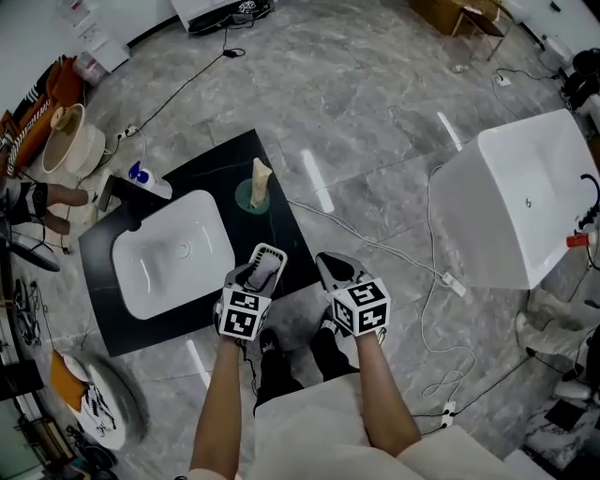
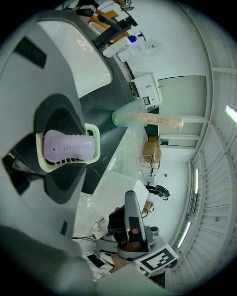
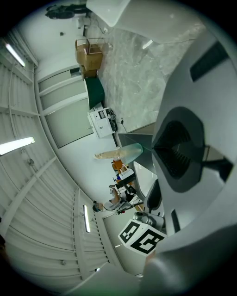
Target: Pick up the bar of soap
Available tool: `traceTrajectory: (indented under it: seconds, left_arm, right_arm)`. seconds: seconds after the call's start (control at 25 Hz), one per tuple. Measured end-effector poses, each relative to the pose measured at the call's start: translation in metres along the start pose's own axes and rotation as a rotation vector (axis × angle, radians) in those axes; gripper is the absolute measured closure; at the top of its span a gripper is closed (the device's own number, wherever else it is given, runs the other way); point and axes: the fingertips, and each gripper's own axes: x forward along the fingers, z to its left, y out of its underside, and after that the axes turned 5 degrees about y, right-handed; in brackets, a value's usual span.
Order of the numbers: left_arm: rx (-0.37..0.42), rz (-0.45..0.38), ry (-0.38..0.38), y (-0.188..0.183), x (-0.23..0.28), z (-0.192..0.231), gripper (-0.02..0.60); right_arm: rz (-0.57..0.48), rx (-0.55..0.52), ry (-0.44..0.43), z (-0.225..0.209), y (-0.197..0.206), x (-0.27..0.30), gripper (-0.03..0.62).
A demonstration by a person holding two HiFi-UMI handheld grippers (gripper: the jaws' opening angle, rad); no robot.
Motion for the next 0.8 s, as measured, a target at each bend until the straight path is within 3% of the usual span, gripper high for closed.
traceTrajectory:
  seconds: [0.52,0.8]
  left_arm:
    - [0.056,0.169,0.026,0.015,0.021,0.004,0.387]
    - [0.140,0.309,0.042,0.021,0.025,0.005,0.382]
  right_arm:
    - [0.038,-0.012,-0.019,-0.006,0.000,0.007,0.588]
    - [0.039,-0.002,-0.032,-0.006,-0.006,0.012,0.588]
